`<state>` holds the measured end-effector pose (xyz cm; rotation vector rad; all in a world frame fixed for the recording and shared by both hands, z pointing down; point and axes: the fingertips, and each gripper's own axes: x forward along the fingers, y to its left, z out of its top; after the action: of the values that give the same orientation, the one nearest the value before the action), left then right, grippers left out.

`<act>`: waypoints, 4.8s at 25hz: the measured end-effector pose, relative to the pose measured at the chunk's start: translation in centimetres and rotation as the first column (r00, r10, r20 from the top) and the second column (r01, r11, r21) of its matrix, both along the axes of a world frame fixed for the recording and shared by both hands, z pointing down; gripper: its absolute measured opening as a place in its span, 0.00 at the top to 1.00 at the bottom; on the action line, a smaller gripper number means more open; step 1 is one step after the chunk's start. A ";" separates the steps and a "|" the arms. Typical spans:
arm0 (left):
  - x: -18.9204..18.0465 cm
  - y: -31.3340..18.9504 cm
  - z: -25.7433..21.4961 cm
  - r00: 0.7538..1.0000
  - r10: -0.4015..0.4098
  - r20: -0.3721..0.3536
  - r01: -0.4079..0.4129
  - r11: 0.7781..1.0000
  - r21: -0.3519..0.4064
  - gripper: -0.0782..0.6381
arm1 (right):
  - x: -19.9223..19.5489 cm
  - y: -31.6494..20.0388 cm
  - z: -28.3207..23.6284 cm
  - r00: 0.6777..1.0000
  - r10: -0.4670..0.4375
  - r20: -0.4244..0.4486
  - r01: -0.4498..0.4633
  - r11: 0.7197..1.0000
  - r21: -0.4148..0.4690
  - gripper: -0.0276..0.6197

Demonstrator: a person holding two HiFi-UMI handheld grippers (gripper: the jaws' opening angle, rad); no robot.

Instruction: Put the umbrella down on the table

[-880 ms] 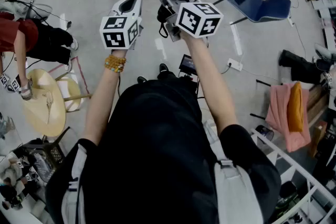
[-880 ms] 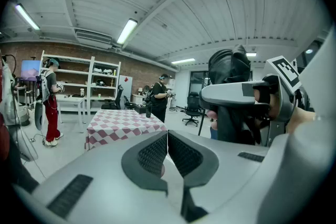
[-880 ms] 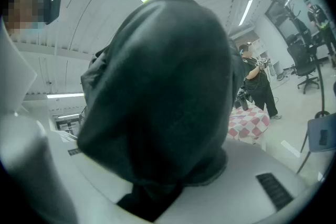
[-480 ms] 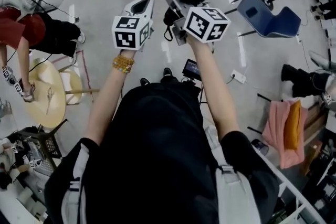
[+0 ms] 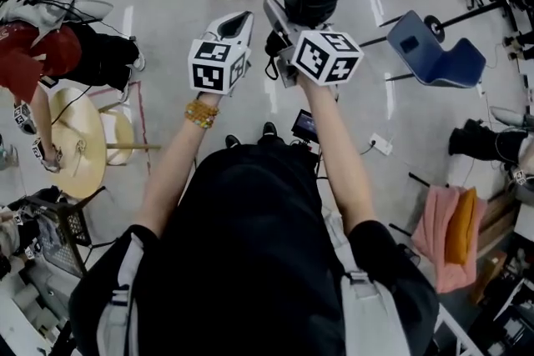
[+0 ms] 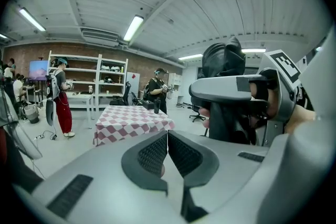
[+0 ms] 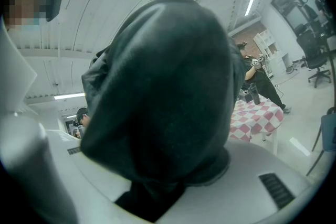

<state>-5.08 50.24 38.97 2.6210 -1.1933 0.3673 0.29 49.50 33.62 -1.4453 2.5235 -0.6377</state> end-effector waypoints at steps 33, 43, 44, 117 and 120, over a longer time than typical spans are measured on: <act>-5.4 -4.5 -0.1 0.998 0.024 -0.062 -0.025 1.000 -0.011 0.87 | -5.4 -5.7 1.9 0.999 0.024 0.024 -0.022 0.996 -0.090 0.66; -3.8 -8.7 0.5 0.999 -0.005 -0.044 0.005 1.000 -0.022 0.87 | -3.4 -10.1 2.9 0.999 0.009 0.042 -0.005 0.994 -0.114 0.66; -3.4 -9.3 0.5 0.999 -0.008 -0.041 0.007 1.000 -0.023 0.87 | -2.9 -10.8 2.9 0.999 0.008 0.043 -0.003 0.993 -0.115 0.66; 6.1 -47.0 1.3 0.999 -0.041 -0.021 0.040 0.998 -0.046 0.87 | 6.8 -49.7 3.3 0.998 -0.046 0.043 0.051 0.989 -0.137 0.66; 6.0 -48.8 1.1 0.999 -0.012 -0.032 0.011 0.999 -0.042 0.87 | 6.2 -51.2 3.1 0.999 -0.034 0.032 0.038 0.990 -0.136 0.66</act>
<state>0.91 1.41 40.09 2.5739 -1.1772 0.3421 6.48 -1.70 36.75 -1.4240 2.5334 -0.8467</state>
